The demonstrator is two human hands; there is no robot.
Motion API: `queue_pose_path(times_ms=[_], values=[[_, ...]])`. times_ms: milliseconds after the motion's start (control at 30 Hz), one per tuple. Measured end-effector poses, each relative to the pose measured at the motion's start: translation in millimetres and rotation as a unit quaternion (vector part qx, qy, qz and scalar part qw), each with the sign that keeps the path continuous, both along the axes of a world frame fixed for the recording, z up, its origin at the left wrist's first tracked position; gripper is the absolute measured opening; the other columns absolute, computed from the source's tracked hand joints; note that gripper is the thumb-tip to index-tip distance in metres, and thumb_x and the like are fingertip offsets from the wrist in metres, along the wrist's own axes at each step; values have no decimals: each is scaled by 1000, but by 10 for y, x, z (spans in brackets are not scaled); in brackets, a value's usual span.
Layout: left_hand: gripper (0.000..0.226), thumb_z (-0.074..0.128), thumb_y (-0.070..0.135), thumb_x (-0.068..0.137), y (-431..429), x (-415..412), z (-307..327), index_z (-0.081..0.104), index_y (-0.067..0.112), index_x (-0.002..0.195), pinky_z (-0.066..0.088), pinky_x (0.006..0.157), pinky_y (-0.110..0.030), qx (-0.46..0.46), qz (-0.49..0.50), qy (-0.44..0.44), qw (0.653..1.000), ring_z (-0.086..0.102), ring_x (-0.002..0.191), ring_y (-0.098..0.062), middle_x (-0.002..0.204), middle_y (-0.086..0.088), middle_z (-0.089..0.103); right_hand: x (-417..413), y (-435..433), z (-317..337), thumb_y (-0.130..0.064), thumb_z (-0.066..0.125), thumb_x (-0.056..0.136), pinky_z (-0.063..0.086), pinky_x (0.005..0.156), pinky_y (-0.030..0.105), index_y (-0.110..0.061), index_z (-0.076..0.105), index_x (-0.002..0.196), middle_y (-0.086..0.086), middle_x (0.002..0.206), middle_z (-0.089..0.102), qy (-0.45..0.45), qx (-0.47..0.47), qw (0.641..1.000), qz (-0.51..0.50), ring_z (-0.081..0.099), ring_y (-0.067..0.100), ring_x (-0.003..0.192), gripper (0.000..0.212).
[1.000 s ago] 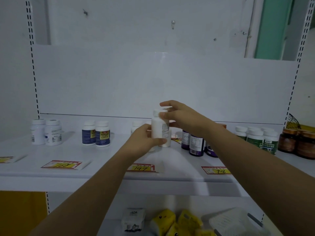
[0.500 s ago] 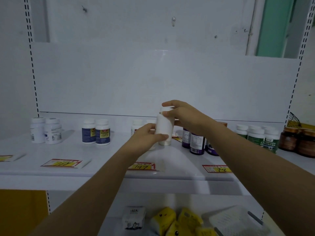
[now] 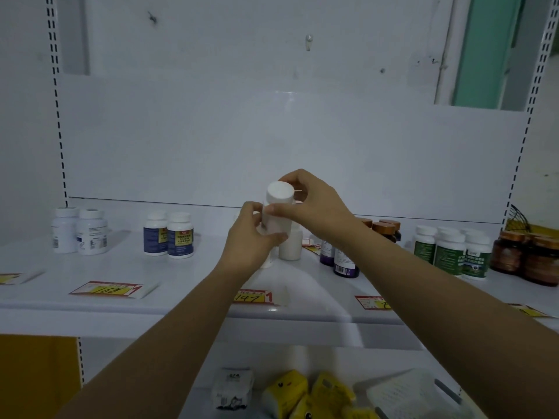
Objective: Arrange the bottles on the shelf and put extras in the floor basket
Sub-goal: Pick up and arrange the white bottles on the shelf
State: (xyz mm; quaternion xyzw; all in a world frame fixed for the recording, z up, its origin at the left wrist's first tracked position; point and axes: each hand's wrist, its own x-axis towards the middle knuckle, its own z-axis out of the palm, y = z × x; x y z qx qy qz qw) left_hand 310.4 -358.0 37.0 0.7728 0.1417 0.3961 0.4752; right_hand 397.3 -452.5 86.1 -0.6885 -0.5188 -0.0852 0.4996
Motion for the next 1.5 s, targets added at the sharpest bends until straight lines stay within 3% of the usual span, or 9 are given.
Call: queue_pose_path(times_ms=[333,467,567,800,1000,1133,1200,1300,1500], values=[[46,68,7,83,24,47,71,38,21,115,41,66,-14,66,-12,-41,997,53,94,-11,93,20,52,-61,-84,-213,-25,80,74,46,85,20,-13,56,113,0,110,60,-228,78,971,-6,55,12,99,47],[48,73,23,80,-19,19,119,43,24,118,41,81,-24,31,-54,-1,998,54,108,-11,113,11,59,-43,-141,-98,-27,74,80,51,79,17,-23,50,120,-9,109,59,-116,109,987,2,59,5,97,47],[51,67,44,81,-90,-11,195,44,27,122,38,73,-24,9,-63,71,995,54,90,-2,102,13,58,41,-170,64,-38,65,86,54,71,20,-26,52,119,-7,106,60,14,93,995,-28,63,9,90,37],[58,50,63,82,-205,47,271,68,10,97,45,100,-39,-67,-112,78,988,67,90,-18,77,-12,73,148,-156,274,-44,58,90,51,64,26,-9,58,88,8,82,65,281,-144,944,-98,64,19,70,36],[48,53,63,82,-201,136,191,65,17,91,46,96,-38,-50,-97,123,986,64,91,-15,64,2,71,204,-170,223,-32,56,92,53,80,32,-6,56,89,11,85,65,299,-181,931,-105,64,26,79,26],[61,66,49,80,-212,133,185,42,17,126,40,66,-22,13,-30,147,989,56,86,-9,97,5,62,219,-157,273,-25,60,89,56,82,37,-13,58,102,7,101,66,226,-124,965,-53,66,21,92,18],[79,69,51,77,-189,166,134,30,18,137,44,80,-30,58,44,143,987,55,106,-18,123,-3,59,212,-140,272,-26,62,88,53,90,40,-18,57,107,2,110,63,179,-121,976,-40,62,19,102,21],[82,66,61,73,-160,238,26,30,20,135,34,99,-40,138,185,129,964,41,124,-24,124,-4,57,198,-78,216,-36,66,85,52,88,35,-20,54,116,0,112,60,125,-105,985,-63,59,16,101,37],[85,47,71,79,-76,80,-111,25,22,144,15,111,-45,258,204,175,928,16,141,-26,144,-2,41,200,12,145,-27,64,88,47,96,34,-17,55,127,2,127,56,46,-66,995,-66,55,19,113,42]])
